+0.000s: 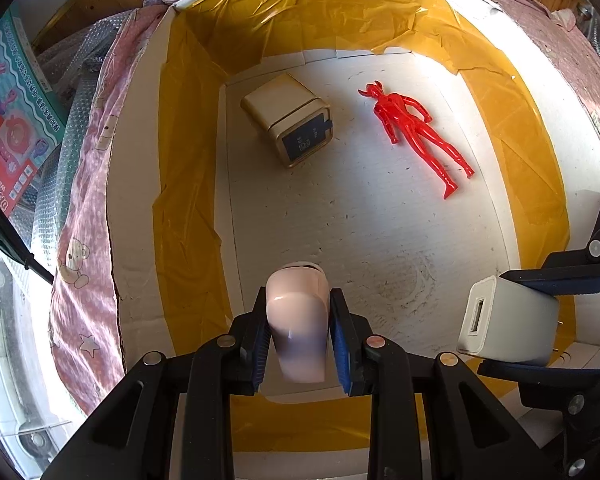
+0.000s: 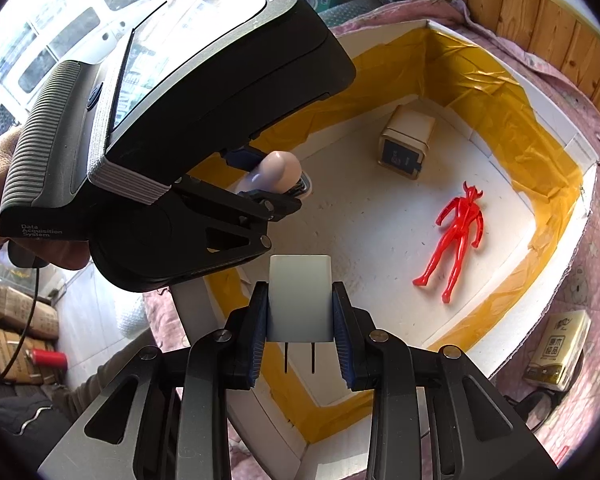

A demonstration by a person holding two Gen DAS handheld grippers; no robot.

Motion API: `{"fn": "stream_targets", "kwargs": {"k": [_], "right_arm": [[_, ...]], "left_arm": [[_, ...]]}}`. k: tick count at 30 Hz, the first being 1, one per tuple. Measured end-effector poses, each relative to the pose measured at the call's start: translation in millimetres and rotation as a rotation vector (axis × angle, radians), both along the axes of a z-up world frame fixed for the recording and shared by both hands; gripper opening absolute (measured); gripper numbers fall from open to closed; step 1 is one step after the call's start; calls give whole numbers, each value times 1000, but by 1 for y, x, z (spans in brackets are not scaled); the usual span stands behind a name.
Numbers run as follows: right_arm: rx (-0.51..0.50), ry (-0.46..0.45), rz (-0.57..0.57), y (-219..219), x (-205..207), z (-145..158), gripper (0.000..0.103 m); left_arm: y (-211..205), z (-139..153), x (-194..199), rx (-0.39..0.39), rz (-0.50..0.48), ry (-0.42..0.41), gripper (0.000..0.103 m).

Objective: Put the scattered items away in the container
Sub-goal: 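Lower the pink cylinder and white charger with both tools into the box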

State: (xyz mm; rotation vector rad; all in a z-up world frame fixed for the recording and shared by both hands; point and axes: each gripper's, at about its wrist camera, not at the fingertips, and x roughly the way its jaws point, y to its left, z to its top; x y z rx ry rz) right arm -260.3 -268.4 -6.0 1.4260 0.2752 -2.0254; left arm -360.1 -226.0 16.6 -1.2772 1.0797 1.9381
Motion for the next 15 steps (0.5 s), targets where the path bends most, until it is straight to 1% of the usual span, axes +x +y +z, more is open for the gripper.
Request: {"fn": "stream_targets", "kwargs": {"k": [5, 7, 11, 15], "right_arm": [[39, -36, 67, -6, -9, -5, 32], [63, -44, 91, -7, -13, -8, 32], [74, -52, 134, -8, -15, -9, 32], [69, -53, 149, -7, -16, -8, 32]], "left_arm": [[4, -4, -1, -18, -10, -26, 29], [4, -6, 0, -50, -17, -33, 29], [4, -10, 1, -92, -28, -38, 29], [6, -13, 1, -113, -28, -57, 29]]}}
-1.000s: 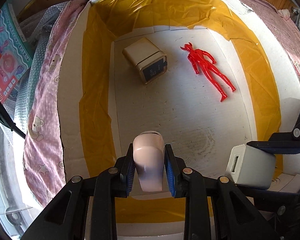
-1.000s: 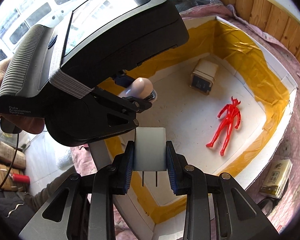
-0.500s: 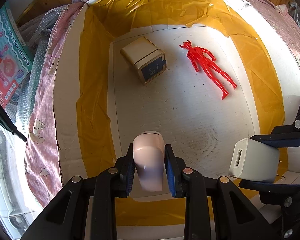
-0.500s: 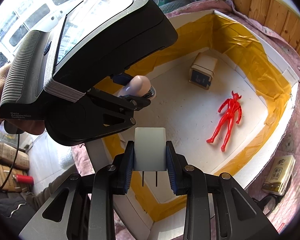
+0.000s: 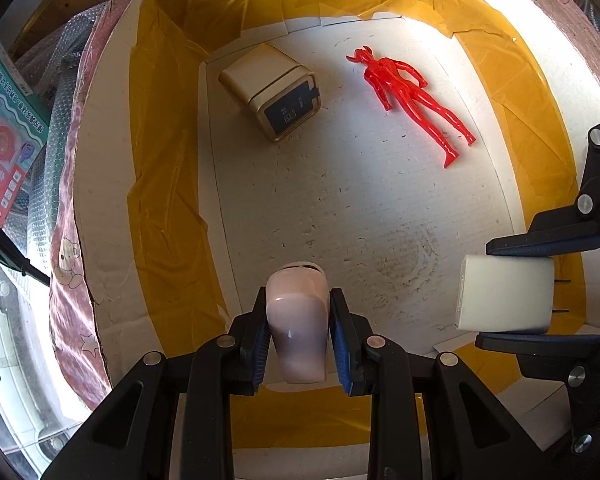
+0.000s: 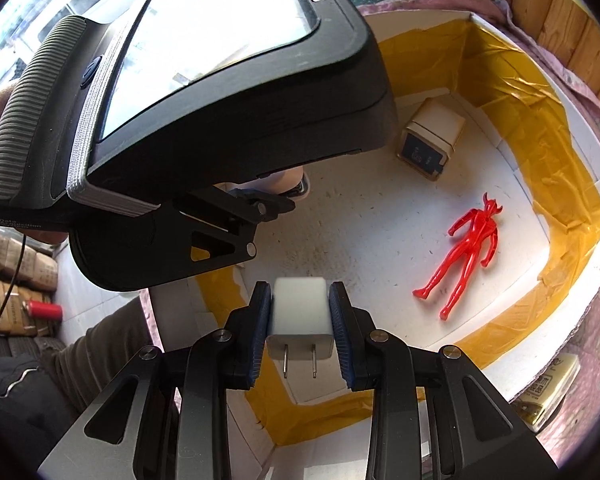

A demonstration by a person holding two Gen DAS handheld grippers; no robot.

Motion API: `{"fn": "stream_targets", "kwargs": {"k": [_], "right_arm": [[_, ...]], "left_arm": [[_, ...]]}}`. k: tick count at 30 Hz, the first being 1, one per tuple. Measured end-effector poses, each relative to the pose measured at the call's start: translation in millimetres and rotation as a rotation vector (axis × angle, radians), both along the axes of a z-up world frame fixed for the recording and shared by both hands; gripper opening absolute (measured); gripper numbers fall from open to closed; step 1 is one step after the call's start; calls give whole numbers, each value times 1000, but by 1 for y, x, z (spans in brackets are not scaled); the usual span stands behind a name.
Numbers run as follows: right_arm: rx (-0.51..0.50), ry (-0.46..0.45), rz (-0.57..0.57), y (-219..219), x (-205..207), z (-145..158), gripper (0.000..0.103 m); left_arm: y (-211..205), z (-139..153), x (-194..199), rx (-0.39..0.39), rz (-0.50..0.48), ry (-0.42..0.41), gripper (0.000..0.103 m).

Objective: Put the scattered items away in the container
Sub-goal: 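Lower the pink cylinder and white charger with both tools into the box, then open the left tool to drop the cylinder while the right tool releases the charger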

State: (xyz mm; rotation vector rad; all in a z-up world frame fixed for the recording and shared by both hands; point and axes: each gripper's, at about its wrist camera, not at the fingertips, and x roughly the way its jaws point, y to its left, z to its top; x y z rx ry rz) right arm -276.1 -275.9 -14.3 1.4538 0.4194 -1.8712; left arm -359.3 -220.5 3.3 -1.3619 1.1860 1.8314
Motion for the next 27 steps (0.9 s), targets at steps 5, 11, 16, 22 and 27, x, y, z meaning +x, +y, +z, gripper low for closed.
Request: {"fn": "stream_targets", "kwargs": {"k": [5, 11, 16, 22, 27], "right_arm": [[-7, 7, 6, 0, -1, 2, 32], [-103, 47, -63, 17, 3, 22, 32], [-220, 131, -209, 36, 25, 38, 32], [-330, 214, -413, 55, 67, 42, 32], [-409, 282, -532, 74, 101, 48, 32]], "left_arm": [[-1, 1, -1, 13, 13, -22, 29], [-6, 10, 0, 75, 35, -38, 30], [-17, 34, 10, 182, 50, -15, 32], [-44, 80, 35, 309, 26, 101, 32], [-45, 94, 49, 426, -20, 184, 32]]}}
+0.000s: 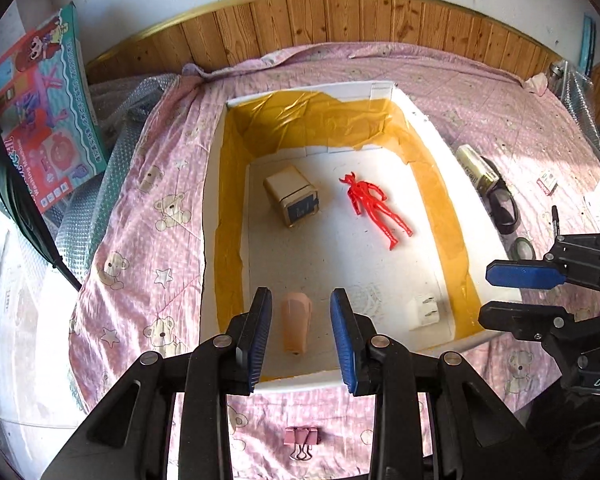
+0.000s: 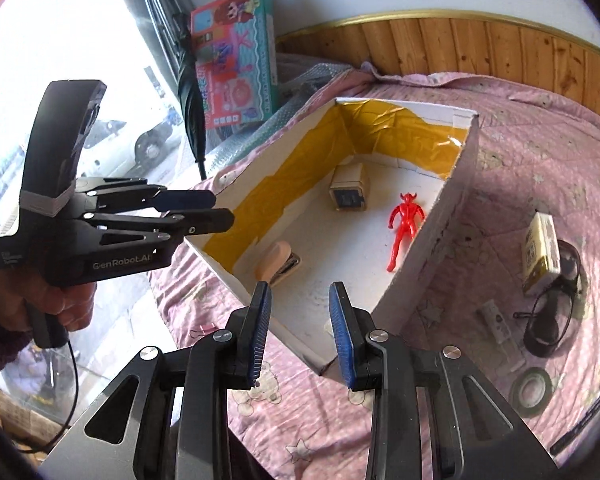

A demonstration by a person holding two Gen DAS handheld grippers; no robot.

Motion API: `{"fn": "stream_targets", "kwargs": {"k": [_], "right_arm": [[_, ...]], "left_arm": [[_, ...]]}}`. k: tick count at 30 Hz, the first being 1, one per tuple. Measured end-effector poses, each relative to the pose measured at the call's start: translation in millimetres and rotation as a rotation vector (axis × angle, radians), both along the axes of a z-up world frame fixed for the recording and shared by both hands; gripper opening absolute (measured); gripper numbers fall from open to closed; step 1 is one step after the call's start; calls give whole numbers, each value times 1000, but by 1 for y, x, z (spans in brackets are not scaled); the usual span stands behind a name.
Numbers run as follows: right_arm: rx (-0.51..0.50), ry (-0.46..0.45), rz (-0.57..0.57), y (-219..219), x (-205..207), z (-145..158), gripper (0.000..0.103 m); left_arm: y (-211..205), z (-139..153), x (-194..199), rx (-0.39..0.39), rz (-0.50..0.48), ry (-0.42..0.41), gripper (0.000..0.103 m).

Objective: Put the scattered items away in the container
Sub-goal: 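Open the left tool to drop the cylinder while the right tool releases the charger, then withdraw both open tools from the box toward the items on the bedspread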

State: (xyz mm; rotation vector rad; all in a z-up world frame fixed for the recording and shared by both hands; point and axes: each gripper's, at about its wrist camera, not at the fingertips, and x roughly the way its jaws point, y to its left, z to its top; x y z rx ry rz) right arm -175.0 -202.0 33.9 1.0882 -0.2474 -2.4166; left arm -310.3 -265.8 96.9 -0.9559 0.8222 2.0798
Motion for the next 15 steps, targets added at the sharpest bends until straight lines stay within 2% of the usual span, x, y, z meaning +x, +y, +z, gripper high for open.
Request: {"fn": "stream_targets", "kwargs": {"k": [1, 9, 15], "right_arm": [[-10, 12, -22, 4, 7, 2, 32], [-48, 132, -179, 41, 62, 7, 33], [-51, 118, -314, 78, 90, -10, 33]], "left_arm": [[-9, 10, 16, 24, -7, 12, 32], [-12, 17, 95, 180, -86, 55, 32], [13, 8, 140, 254, -143, 24, 33]]}}
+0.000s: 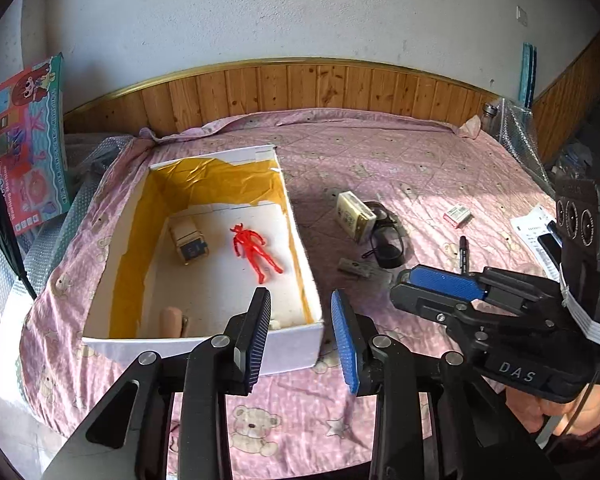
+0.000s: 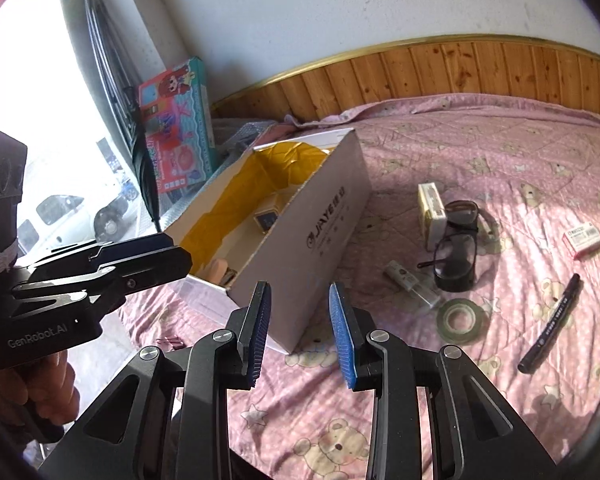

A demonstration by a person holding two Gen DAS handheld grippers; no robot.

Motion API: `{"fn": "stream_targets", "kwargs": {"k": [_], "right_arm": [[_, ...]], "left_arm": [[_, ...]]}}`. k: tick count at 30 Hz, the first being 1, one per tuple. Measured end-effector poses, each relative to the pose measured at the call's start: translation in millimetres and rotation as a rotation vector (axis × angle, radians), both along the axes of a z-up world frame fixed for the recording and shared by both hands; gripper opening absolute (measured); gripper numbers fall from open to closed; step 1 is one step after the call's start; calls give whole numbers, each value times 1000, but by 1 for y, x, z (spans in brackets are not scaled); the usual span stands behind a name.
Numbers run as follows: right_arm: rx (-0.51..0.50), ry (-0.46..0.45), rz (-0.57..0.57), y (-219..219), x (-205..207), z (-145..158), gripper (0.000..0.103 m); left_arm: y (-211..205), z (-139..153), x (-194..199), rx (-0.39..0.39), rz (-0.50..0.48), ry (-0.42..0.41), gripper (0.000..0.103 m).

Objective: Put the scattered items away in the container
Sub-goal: 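Withdraw both open tools from the box toward the items on the bedspread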

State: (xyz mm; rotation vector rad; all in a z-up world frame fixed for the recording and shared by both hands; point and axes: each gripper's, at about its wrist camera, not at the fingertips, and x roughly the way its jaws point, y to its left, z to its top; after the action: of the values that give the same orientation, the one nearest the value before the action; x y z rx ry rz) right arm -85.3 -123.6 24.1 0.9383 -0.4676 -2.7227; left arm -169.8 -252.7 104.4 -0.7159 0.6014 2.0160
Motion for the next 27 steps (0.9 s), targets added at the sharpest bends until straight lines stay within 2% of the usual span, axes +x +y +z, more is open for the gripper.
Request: {"fn": "stream_targets", "kwargs": {"k": [5, 10, 14, 21, 27], "right_arm": [[-27, -72, -132, 43, 13, -20, 33], [-53, -128, -240, 83, 24, -40, 34], [-80, -167, -301, 109, 27, -51, 34], [-81, -206, -267, 118, 6, -61, 34], [5, -288, -197, 109, -35, -83, 32]], "left_arm": [[27, -16, 20, 27, -19, -93, 33], [60, -42, 45, -44, -84, -116, 34], [82, -59, 54, -72, -104, -157, 34], [110, -74, 44, -93, -67, -213, 34], [120, -86, 20, -103, 16, -267, 34]]}}
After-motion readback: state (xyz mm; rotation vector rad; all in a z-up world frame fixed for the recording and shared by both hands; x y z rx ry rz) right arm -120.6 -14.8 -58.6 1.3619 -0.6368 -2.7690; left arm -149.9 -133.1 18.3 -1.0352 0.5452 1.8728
